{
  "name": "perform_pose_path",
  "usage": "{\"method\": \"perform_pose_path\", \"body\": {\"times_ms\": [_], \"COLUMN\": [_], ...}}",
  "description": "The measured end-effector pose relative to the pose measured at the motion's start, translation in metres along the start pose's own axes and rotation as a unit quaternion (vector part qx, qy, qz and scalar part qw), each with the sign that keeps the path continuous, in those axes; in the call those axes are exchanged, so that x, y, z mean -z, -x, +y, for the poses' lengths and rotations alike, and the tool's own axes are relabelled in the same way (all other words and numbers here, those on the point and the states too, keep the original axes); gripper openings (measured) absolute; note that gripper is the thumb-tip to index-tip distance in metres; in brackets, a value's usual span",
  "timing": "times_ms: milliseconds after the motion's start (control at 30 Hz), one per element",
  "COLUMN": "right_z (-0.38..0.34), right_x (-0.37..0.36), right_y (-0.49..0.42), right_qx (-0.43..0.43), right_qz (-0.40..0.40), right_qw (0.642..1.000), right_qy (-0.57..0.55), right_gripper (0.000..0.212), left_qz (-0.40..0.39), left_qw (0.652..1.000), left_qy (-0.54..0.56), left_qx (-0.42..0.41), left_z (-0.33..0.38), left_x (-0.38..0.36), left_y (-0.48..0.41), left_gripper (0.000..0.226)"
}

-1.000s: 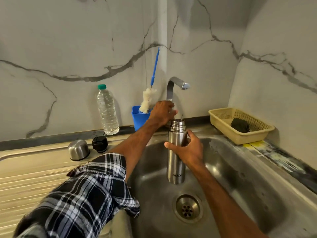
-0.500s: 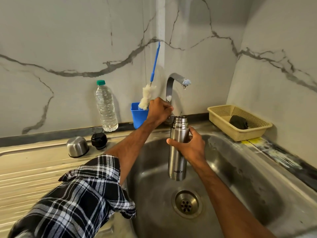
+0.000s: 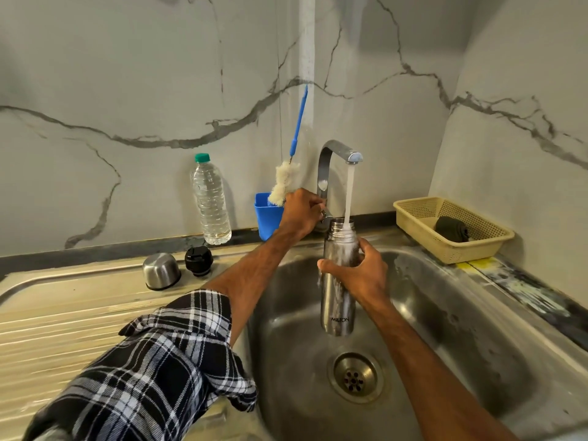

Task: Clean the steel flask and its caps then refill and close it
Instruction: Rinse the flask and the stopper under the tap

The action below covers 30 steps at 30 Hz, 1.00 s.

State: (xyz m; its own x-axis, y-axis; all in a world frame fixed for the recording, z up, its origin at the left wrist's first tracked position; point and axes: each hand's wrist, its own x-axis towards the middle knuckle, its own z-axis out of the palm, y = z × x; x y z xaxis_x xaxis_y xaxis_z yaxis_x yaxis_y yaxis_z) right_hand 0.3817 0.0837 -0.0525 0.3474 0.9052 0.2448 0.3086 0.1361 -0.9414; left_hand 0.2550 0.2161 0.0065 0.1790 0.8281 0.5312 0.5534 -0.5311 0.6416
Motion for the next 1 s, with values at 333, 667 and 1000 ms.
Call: {"method": "perform_pose_path", "body": {"times_ms": [333,667,1000], "right_z": [0.002,0.003,0.003], "right_x": [0.000,0.002,0.003], "right_y": [0.000,-0.001,-0.002], "right_qx": [0.006,0.001,-0.003], "right_qz": [0.008,0.010,0.006], "right_qw": [1.000,1.000,1.000], "right_qy": [0.015,0.019,0.018], "right_gripper": [0.073,0.082,0.083], "left_qz": [-0.016,0.004,0.030], "left_qw": [0.996,0.998,0.999], "left_qy": [-0.077,-0.047,-0.015], "left_qx": [-0.037,-0.037,-0.025], "left_z": [0.009,0.006,0.007], "left_x": [-0.004,-0.007,-0.006], "left_y": [-0.012,-0.007,0.005], "left_gripper": [0.012,0.011,0.012]}}
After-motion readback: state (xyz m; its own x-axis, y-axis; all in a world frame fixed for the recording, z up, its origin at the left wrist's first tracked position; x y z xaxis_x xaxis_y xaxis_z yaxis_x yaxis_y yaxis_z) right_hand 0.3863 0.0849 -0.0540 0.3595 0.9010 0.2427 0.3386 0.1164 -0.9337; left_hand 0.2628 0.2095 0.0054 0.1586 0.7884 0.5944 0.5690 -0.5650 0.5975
